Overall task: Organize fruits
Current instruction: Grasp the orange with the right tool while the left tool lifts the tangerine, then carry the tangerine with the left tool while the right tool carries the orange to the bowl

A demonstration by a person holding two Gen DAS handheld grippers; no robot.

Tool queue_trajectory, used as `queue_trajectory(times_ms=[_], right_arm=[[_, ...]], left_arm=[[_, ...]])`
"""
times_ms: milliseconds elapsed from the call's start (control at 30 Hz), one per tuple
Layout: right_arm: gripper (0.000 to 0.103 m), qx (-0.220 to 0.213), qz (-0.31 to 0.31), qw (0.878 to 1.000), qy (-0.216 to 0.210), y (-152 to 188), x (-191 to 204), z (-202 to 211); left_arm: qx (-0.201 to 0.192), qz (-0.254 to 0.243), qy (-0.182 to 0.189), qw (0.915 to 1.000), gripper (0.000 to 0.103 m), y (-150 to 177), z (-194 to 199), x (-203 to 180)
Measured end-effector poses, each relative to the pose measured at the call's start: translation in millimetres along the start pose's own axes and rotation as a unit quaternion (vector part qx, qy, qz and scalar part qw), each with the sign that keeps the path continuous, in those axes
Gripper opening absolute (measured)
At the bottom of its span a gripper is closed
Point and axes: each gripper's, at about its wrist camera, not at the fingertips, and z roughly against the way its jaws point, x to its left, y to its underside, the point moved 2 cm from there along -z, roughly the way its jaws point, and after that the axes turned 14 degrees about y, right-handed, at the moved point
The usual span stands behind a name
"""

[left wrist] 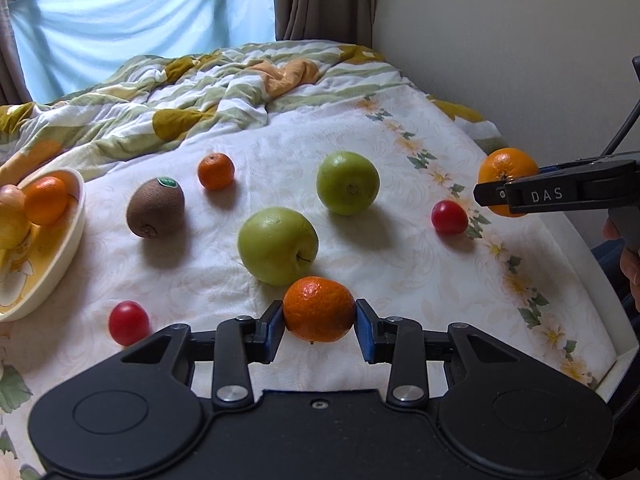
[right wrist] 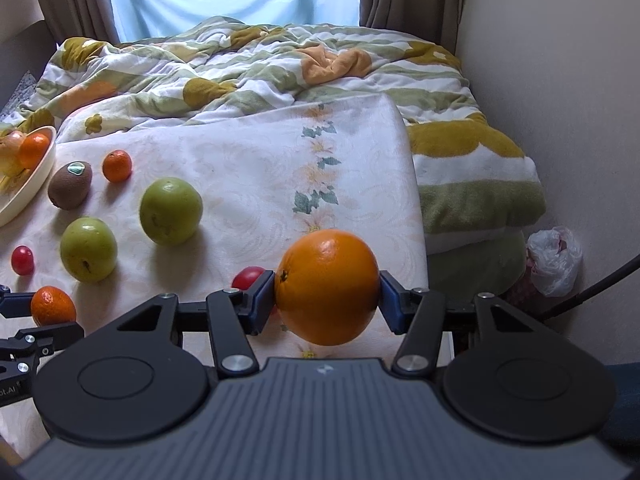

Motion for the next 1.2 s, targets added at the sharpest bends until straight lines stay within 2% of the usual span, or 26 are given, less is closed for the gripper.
queue_trajectory(times_ms=[300, 633, 933, 1200], right_arm=[[0.069, -0.028, 0.016, 0.999, -0.013, -13.2, 14.6, 41.3], [0.069, -0.071, 0.047, 0.996, -0.040, -43.3, 46.7, 96.6], [0.069, -0.101, 0.087, 0.987, -0.091, -75.3, 105.2, 136.7], [0.069, -0.112, 0.121, 0.977, -0.136, -99.2, 179.8, 149.8]], left_arm=[[-0.037, 0.008, -0.024, 0.9990, 0.041, 0.9, 45.9, 4.1], [-0.089, 0.021, -0.080, 0.9926, 0.041, -3.1, 110.9, 22.6], [-0.115, 0.045, -0.138, 0.9827, 0.041, -5.0, 159.8, 64.6], [-0.117, 0.073, -0.173, 0.9752, 0.041, -10.6, 181.1, 128.1]])
